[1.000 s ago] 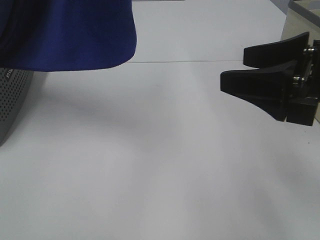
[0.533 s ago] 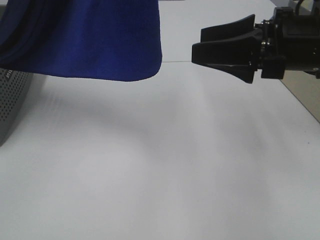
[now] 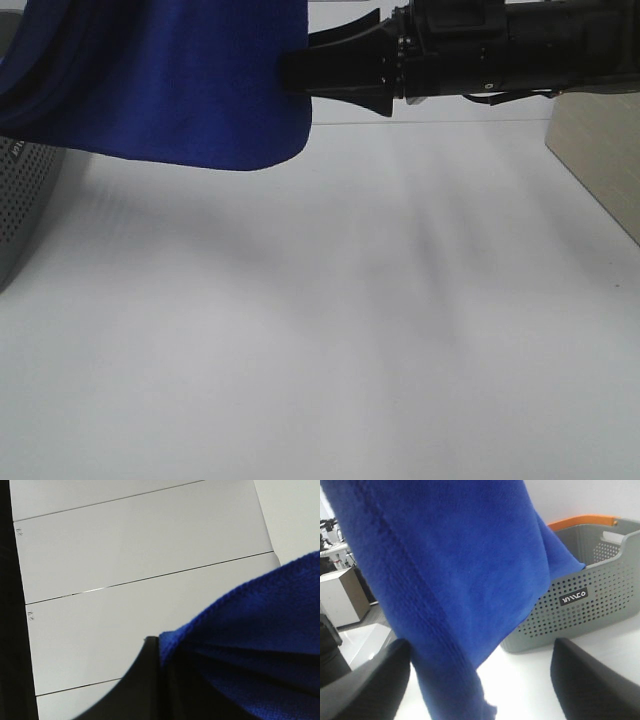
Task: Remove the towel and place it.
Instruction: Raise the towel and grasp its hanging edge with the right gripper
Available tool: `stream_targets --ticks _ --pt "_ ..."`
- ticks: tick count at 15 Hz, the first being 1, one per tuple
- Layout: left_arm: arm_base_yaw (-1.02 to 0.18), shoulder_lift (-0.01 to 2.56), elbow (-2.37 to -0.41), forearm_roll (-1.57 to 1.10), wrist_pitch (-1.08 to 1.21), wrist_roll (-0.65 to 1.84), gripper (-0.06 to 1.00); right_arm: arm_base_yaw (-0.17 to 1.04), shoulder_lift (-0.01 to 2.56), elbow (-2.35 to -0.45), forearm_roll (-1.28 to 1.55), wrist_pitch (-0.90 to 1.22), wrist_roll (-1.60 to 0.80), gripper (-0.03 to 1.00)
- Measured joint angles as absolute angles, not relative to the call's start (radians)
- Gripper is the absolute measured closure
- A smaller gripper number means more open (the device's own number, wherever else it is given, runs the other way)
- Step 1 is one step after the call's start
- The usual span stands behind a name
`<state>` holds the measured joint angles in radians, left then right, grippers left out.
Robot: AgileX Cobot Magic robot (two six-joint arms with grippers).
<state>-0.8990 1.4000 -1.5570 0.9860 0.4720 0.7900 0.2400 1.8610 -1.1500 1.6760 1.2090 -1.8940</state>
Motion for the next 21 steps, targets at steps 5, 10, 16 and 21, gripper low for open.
stream_targets --ticks 5,10,16,21 --pt "-0.899 1.4 -1.557 0.986 0.472 0.791 0.94 0.332 1.861 -1.15 1.564 1.211 -1.875 0.21" --pt "-0.899 1.4 -1.557 0.986 0.528 0.791 0.94 0.337 1.861 -1.15 1.557 1.212 -1.864 0.27" --pt "-0.899 1.4 -1.557 0.986 0.548 0.791 0.94 0.337 1.861 -1.15 1.555 1.212 -1.853 0.81" --pt "-0.899 1.4 -1.557 0.986 0.57 0.787 0.94 0.337 1.861 -1.15 1.558 1.212 -1.742 0.95"
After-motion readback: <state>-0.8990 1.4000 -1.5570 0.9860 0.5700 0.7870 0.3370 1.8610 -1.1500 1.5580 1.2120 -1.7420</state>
